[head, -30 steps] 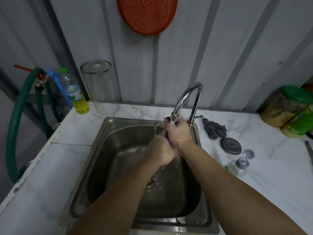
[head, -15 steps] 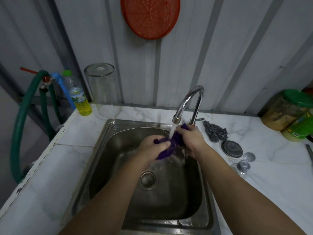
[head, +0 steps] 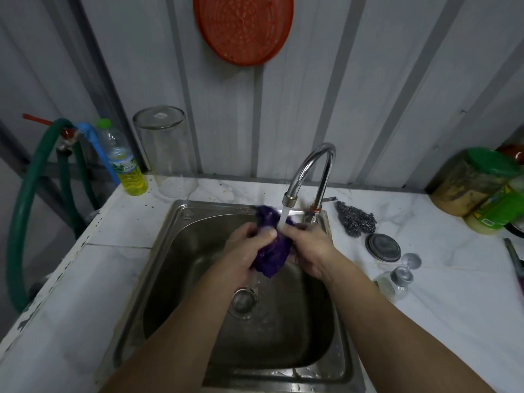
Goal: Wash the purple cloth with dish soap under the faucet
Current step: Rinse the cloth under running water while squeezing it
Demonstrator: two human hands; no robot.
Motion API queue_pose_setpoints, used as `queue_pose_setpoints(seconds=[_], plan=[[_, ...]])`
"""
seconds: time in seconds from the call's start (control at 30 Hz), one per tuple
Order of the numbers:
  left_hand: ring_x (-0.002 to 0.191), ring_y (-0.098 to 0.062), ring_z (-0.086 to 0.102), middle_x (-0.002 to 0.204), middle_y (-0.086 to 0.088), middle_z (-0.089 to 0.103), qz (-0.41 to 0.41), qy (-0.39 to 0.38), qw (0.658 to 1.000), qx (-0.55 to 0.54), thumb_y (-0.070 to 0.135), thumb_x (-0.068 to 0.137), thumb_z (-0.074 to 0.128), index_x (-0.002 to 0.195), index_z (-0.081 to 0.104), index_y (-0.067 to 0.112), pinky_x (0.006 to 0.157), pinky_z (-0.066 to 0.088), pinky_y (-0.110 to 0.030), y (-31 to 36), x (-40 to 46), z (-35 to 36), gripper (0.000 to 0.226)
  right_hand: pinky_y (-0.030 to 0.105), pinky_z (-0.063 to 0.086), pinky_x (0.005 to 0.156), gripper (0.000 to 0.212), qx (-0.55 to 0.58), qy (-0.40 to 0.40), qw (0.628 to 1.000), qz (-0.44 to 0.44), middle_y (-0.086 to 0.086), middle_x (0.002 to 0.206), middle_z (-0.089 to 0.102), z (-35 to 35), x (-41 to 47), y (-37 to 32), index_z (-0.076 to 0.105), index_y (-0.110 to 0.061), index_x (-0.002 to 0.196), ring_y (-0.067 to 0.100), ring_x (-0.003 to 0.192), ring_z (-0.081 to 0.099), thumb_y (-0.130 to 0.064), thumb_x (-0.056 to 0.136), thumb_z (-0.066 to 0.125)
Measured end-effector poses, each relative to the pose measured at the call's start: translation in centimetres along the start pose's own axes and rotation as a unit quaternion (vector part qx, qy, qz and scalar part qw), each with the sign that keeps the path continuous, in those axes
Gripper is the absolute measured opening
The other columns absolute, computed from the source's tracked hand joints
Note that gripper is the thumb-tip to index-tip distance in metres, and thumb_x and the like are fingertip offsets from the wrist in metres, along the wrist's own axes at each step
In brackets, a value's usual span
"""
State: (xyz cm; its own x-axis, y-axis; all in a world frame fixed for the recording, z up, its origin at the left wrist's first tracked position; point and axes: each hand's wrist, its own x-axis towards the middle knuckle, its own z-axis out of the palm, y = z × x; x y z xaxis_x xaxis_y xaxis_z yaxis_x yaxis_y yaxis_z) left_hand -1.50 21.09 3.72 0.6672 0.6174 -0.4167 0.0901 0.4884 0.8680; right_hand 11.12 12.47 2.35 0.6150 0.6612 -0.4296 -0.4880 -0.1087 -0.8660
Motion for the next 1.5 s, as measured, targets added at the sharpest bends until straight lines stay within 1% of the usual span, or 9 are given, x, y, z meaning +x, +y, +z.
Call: queue_pose_setpoints(seconds=[0.17,0.33,0.5,0.7,0.97,1.13,1.27,1.4,1.5], plan=[[0.103,-0.037,0.072,0.118,-0.021,0.073,-0.040,0.091,0.994,-0.039,0.019,0.100,0.064,0.122,0.064,0.009,0.088,0.060,-0.050,0.0,0.2,0.1,0.025,0.043,0.062,0.061,0.044,0.148,0.012,0.989,-0.017,0.018,0.089,0.074,0.6,0.0,-0.1,0.061,-0.004,0.113,0.029,0.068,0.072,0.018,0.078,0.044],[0.114,-0.037,0.067,0.123,-0.013,0.071,-0.159,-0.061,0.984,-0.042,0.077,0.087,0.052,0.129,0.064,0.024,0.091,0.056,-0.054,-1.1,0.3,1.0,0.068,0.060,0.050,0.099,0.039,0.204,-0.027,0.978,-0.023,0.021,0.110,0.070,1.1,-0.7,1.1,0.063,-0.004,0.112,0.038,0.102,0.069,-0.014,0.076,0.072],[0.058,-0.020,0.062,0.081,-0.016,0.070,-0.027,-0.109,0.987,0.117,0.023,0.070,0.087,0.115,0.068,0.022,0.050,0.045,-0.027,-2.1,0.9,0.8,0.050,0.047,0.060,0.084,0.038,0.059,0.019,0.994,-0.093,0.014,0.087,0.074,0.8,-0.4,-0.1,0.068,-0.007,0.095,0.029,0.082,0.072,-0.026,0.068,0.086],[0.043,-0.011,0.061,0.052,0.006,0.066,0.004,-0.091,0.929,0.358,0.030,0.058,0.078,0.102,0.062,0.033,0.039,0.044,-0.023,-0.9,1.6,1.4,0.047,0.045,0.060,0.075,0.047,0.129,-0.052,0.986,-0.092,0.020,0.089,0.074,1.4,-0.7,-0.9,0.063,0.000,0.110,0.033,0.083,0.074,-0.008,0.071,0.086],[0.051,-0.002,0.067,0.064,0.013,0.071,0.062,-0.085,0.885,0.453,0.049,0.059,0.069,0.081,0.059,0.052,0.047,0.052,-0.022,0.2,2.0,2.2,0.024,0.041,0.057,0.062,0.006,0.052,0.073,0.991,-0.102,0.009,0.069,0.060,2.5,0.5,-2.2,0.060,-0.006,0.095,0.025,0.064,0.061,-0.003,0.089,0.060],[0.066,-0.016,0.068,0.072,0.006,0.068,0.100,-0.039,0.821,0.560,0.052,0.077,0.058,0.092,0.058,0.038,0.058,0.049,-0.031,-0.8,1.9,3.0,0.020,0.029,0.049,0.049,0.014,-0.037,0.120,0.988,-0.089,0.000,0.057,0.059,2.7,1.0,-2.6,0.060,-0.013,0.079,0.015,0.050,0.054,-0.008,0.091,0.056],[0.079,-0.024,0.069,0.086,0.000,0.070,0.145,-0.042,0.787,0.598,0.040,0.082,0.066,0.086,0.060,0.025,0.076,0.059,-0.038,-0.1,2.0,2.8,0.017,0.038,0.056,0.069,0.014,-0.013,0.096,0.992,-0.084,0.011,0.079,0.065,2.4,1.2,-2.6,0.066,-0.009,0.096,0.021,0.065,0.060,-0.022,0.091,0.066],[0.072,-0.020,0.073,0.081,-0.001,0.073,0.090,-0.091,0.847,0.517,0.021,0.077,0.076,0.088,0.064,0.023,0.060,0.054,-0.028,0.5,1.5,2.2,0.016,0.036,0.062,0.066,0.057,0.165,-0.016,0.986,0.008,0.010,0.085,0.076,1.2,0.6,-2.6,0.076,-0.006,0.100,0.023,0.072,0.074,-0.060,0.087,0.062],[0.073,-0.026,0.078,0.087,-0.005,0.079,0.050,-0.119,0.921,0.367,0.033,0.072,0.082,0.103,0.067,0.025,0.057,0.060,-0.029,0.2,1.1,1.5,0.035,0.048,0.060,0.085,0.030,0.208,0.020,0.977,-0.032,0.019,0.099,0.070,0.9,0.9,-1.9,0.068,-0.002,0.109,0.032,0.084,0.070,-0.027,0.094,0.059]])
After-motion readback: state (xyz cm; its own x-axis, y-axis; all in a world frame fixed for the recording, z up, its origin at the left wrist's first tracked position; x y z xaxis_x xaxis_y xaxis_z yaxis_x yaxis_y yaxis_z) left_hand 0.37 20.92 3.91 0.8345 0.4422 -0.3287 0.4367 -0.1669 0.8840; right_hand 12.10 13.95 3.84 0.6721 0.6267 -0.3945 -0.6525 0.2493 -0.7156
